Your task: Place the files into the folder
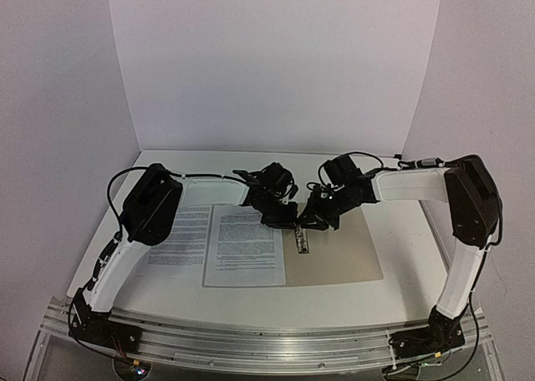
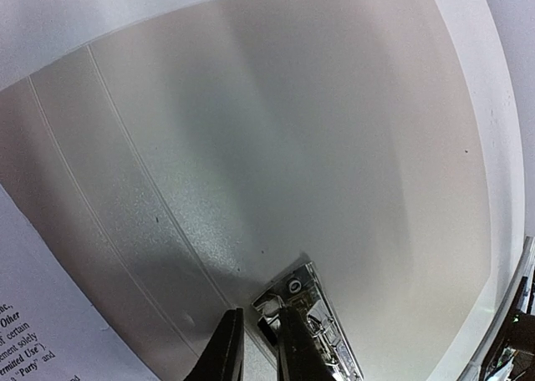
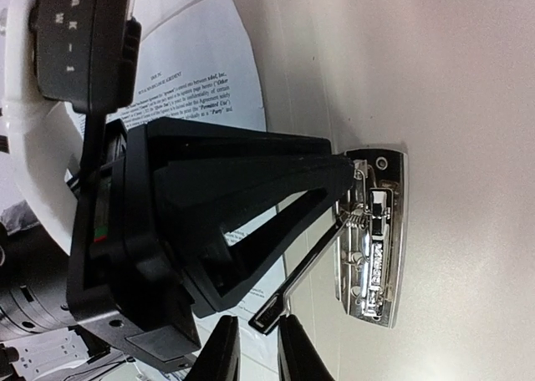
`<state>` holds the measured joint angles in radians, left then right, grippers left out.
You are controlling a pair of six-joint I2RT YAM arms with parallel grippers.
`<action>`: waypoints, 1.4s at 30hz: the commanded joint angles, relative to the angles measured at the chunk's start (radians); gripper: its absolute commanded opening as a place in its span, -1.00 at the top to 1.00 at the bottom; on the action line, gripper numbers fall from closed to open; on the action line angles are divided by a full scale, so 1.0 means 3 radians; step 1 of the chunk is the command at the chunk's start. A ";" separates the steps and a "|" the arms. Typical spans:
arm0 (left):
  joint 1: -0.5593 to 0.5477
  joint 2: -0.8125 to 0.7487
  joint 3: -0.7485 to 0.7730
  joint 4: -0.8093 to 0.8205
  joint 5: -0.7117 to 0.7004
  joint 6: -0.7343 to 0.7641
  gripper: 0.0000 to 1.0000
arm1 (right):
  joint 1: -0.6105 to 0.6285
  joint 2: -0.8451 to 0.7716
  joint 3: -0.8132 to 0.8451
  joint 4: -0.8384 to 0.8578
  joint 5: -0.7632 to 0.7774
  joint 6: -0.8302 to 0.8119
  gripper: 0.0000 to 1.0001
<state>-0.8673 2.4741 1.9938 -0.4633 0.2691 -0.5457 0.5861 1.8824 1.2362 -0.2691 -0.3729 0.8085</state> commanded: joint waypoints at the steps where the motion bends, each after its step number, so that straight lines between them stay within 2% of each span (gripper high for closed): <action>1: 0.0021 -0.0074 0.0070 -0.0296 -0.0051 0.0122 0.67 | -0.0065 -0.0241 0.0034 -0.0087 0.0051 -0.0081 0.62; 9: 0.0074 -0.0168 0.0238 -0.0296 -0.0138 0.0328 0.61 | -0.0145 -0.0346 0.0183 -0.0272 0.0058 -0.0223 0.47; 12: 0.0105 -0.0223 0.0327 -0.0284 -0.0155 0.0447 0.61 | -0.0188 -0.0378 -0.0019 -0.0480 0.0202 -0.0254 0.65; 15: 0.0131 -0.0302 0.0396 -0.0270 -0.0182 0.0587 0.60 | -0.0198 -0.0269 -0.0179 -0.0499 0.0118 -0.0281 0.97; 20: 0.0219 -0.0644 0.0307 -0.0105 -0.0176 0.1151 0.54 | -0.0128 -0.0002 -0.0234 -0.0460 -0.0307 -0.0526 1.00; 22: 0.0267 -0.0790 0.0109 -0.0157 -0.0231 0.1245 0.54 | -0.0055 0.0066 -0.0184 -0.0438 -0.0461 -0.0553 1.00; 25: 0.0425 -0.1109 -0.0477 -0.0173 -0.0302 0.1332 0.54 | 0.0033 0.0176 -0.0165 -0.0317 -0.0601 -0.0506 1.00; 31: 0.0574 -0.1741 -0.1674 0.0039 -0.0504 0.1698 0.54 | 0.0045 0.0348 0.0143 -0.0290 -0.0471 -0.0542 1.00; 42: 0.0574 -0.2353 -0.2969 0.0754 -0.0652 0.2199 0.56 | 0.0021 0.0709 0.0778 -0.0300 -0.0228 -0.0570 1.00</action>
<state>-0.6952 1.8568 1.1889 -0.3733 0.1131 0.0299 0.5991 2.0621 1.3979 -0.3569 -0.4732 0.6525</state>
